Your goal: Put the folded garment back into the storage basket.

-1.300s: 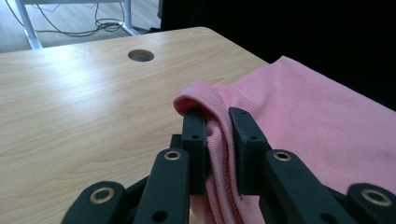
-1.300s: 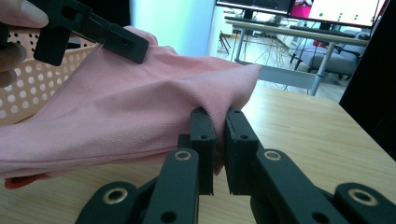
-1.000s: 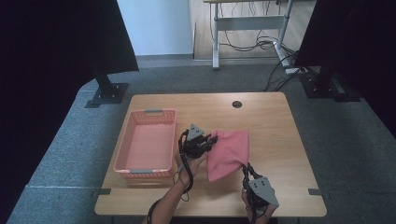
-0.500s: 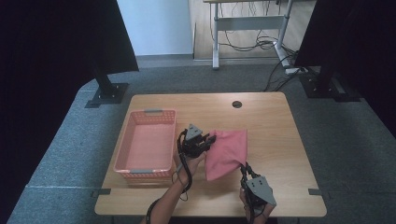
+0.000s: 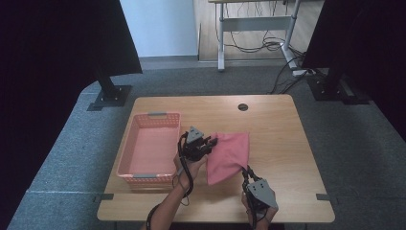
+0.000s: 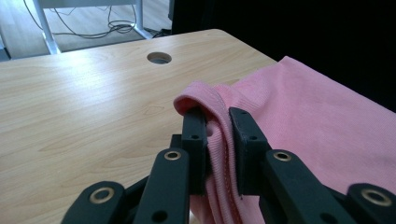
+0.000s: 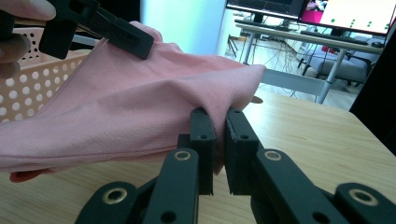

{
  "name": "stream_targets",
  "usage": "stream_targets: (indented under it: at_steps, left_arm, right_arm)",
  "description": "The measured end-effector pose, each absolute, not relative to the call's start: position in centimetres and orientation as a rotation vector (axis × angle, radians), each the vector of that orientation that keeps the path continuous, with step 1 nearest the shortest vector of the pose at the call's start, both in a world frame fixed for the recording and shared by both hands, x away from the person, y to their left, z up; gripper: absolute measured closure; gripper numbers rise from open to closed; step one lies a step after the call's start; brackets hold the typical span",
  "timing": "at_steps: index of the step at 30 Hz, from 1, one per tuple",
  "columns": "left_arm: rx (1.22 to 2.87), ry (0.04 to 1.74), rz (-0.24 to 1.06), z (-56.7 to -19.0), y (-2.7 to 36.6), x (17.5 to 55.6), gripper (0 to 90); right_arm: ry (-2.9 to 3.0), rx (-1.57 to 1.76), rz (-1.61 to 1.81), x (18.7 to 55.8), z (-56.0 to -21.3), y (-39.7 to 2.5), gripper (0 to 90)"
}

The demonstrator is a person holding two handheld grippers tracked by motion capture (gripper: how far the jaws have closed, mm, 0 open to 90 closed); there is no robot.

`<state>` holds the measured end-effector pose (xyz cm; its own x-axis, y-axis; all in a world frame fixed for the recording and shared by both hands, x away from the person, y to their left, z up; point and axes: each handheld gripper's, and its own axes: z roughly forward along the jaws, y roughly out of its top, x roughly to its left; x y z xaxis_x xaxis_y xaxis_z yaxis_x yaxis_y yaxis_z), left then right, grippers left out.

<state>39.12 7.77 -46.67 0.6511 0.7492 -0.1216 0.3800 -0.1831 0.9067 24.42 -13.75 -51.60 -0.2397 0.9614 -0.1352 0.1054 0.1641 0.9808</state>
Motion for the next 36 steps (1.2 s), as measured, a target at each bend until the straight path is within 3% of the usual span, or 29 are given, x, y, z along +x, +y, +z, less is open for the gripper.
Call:
stream_targets:
  at_steps: [36]
  left_arm:
    - [1.787,0.941,0.491,-45.1,10.9,39.1,76.8]
  right_arm:
    - [1.574,1.009,1.237,25.8,-50.3,-10.8,82.9]
